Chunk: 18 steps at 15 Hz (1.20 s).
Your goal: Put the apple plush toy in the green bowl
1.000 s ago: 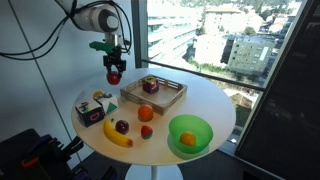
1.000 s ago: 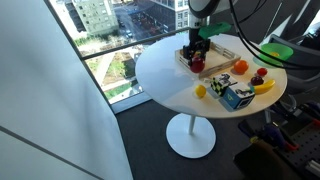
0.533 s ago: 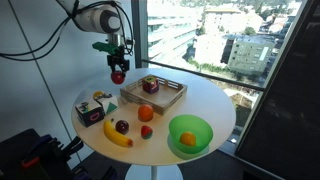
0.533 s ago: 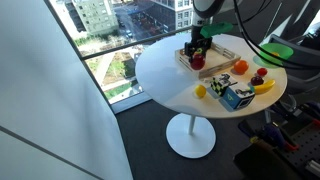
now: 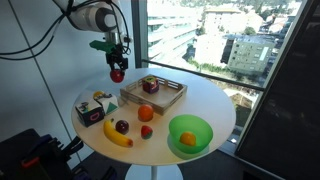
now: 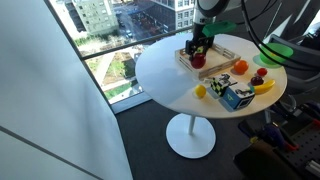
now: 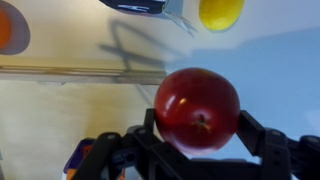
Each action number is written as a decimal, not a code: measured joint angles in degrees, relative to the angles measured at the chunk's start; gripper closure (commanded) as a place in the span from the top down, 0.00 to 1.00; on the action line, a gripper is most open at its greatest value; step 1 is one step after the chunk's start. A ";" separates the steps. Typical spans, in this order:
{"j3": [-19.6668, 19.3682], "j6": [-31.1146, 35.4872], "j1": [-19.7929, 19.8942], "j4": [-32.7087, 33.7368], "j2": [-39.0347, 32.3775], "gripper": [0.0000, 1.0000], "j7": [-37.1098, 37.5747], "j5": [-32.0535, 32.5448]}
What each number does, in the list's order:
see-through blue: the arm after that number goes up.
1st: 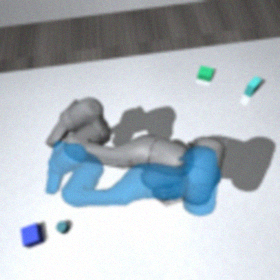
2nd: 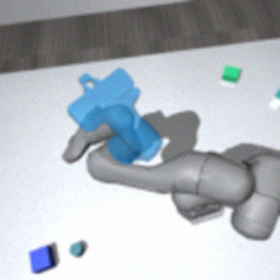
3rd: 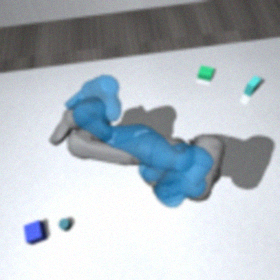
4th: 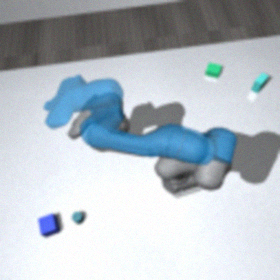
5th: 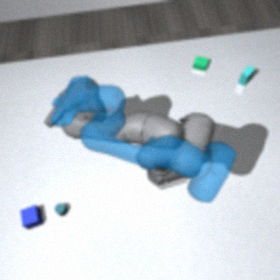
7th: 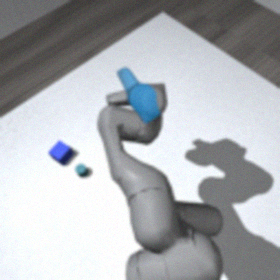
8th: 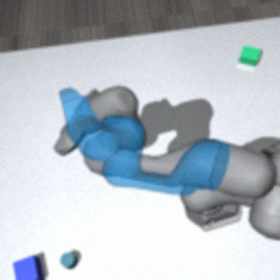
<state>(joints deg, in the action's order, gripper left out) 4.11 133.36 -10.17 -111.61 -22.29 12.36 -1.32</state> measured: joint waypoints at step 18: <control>-1.08 0.09 -0.10 0.41 0.05 0.56 0.05 1.66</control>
<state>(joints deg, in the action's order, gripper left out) 3.03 133.45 -10.26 -111.20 -22.25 12.41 0.34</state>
